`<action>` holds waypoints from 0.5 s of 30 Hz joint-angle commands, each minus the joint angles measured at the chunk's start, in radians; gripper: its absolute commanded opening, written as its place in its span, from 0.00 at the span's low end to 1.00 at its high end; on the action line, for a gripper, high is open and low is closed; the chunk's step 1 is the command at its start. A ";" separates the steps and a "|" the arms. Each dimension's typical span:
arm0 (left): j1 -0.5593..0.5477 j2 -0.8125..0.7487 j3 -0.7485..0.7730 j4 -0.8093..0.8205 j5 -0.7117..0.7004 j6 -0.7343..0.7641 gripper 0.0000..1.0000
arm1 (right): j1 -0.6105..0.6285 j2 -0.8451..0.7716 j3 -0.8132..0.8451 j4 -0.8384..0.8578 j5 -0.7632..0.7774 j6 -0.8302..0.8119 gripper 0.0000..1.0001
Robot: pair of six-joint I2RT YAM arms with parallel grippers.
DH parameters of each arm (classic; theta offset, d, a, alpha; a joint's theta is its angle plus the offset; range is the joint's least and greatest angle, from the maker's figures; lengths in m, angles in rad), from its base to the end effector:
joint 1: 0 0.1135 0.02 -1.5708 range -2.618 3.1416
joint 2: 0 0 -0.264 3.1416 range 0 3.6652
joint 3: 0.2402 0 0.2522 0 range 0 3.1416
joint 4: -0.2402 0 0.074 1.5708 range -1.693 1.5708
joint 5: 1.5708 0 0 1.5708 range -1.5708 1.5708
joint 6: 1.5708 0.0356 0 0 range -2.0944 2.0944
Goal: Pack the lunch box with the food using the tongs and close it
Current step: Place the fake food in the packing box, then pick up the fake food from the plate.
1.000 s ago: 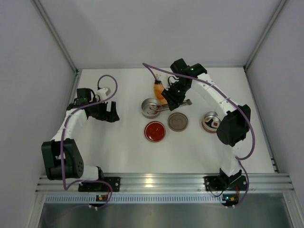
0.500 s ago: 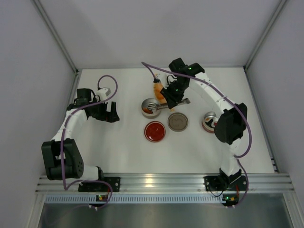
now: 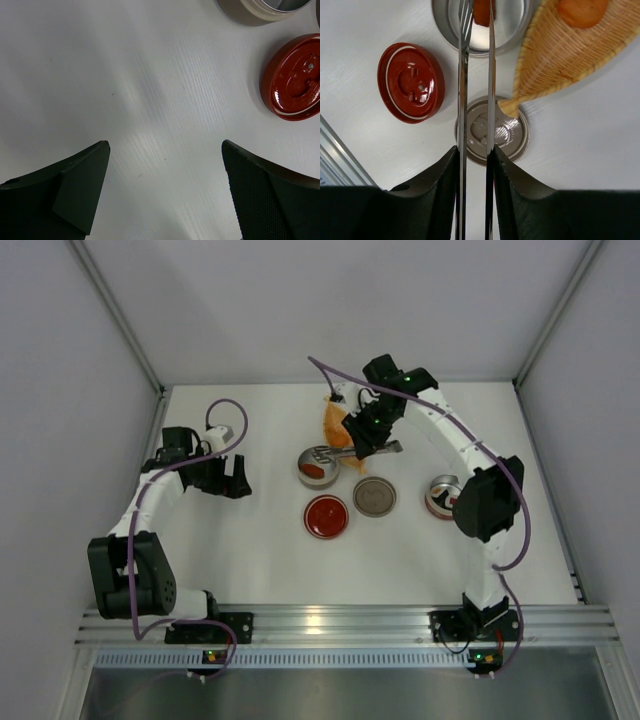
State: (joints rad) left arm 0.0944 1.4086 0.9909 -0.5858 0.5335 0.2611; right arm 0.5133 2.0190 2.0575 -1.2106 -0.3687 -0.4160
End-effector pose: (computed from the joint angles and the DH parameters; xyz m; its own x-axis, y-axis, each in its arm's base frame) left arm 0.2823 0.0085 0.2412 -0.7619 0.1511 -0.6299 0.4012 0.8735 -0.2756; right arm 0.3583 0.2167 0.3220 -0.5000 -0.7145 -0.4893 -0.8549 0.4976 0.1469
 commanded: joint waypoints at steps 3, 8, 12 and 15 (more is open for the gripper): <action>-0.002 -0.025 0.000 0.029 0.016 0.010 0.98 | -0.119 -0.091 0.039 0.095 0.016 0.065 0.34; -0.002 -0.019 0.003 0.035 0.026 0.004 0.98 | -0.183 -0.048 0.049 0.135 0.059 0.128 0.35; -0.002 -0.011 0.005 0.035 0.026 0.000 0.98 | -0.183 -0.008 0.061 0.177 0.067 0.140 0.36; -0.002 -0.007 0.006 0.029 0.022 0.004 0.98 | -0.176 0.036 0.101 0.190 0.074 0.126 0.38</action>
State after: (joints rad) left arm 0.0944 1.4090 0.9909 -0.5842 0.5343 0.2604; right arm 0.3187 2.0186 2.0884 -1.1069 -0.2996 -0.3050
